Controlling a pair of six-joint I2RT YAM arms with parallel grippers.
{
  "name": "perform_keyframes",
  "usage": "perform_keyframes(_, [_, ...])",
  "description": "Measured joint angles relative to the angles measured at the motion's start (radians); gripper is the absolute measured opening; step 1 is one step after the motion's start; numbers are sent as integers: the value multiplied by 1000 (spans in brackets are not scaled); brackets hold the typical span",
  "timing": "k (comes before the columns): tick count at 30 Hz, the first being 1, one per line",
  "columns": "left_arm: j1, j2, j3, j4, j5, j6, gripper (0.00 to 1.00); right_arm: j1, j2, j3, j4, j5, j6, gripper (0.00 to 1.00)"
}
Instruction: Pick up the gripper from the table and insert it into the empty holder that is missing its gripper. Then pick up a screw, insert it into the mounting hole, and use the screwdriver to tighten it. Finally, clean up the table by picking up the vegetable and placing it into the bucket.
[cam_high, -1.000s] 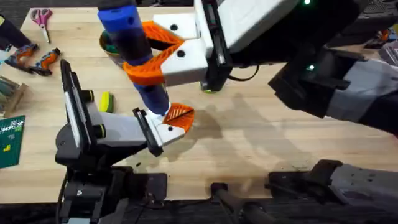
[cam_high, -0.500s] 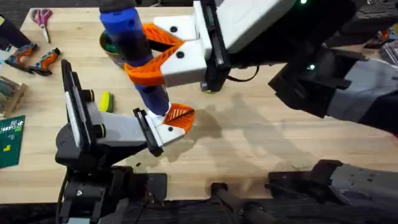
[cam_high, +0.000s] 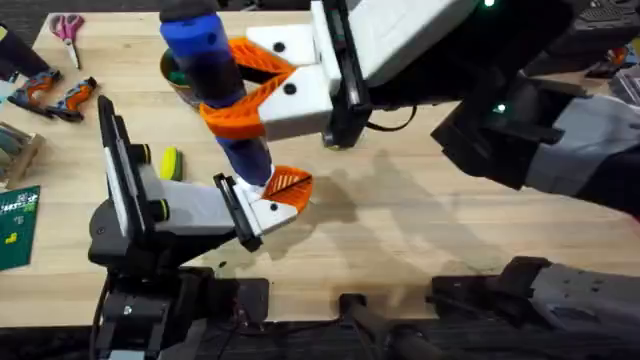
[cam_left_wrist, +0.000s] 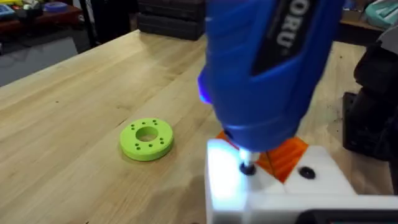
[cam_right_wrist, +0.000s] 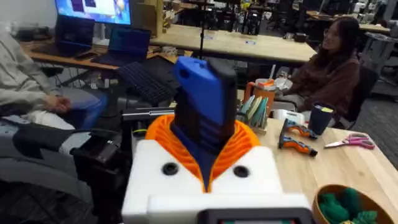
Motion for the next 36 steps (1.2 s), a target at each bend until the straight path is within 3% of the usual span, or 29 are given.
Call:
perform_keyframes(6, [0, -1, 0, 0, 0, 3, 4, 0, 2, 46, -14, -8, 0, 27])
perform_keyframes(15, [0, -1, 0, 0, 0, 4, 4, -13, 2, 283, -233, -23, -56, 27])
perform_keyframes(23, [0, -1, 0, 0, 0, 4, 4, -69, 2, 367, -681, -4, -229, 27])
perform_keyframes(30, [0, -1, 0, 0, 0, 4, 4, -215, 2, 383, -1067, 252, -495, 27])
perform_keyframes(36, [0, -1, 0, 0, 0, 4, 4, -321, 16, 385, -1183, 569, -749, 27])
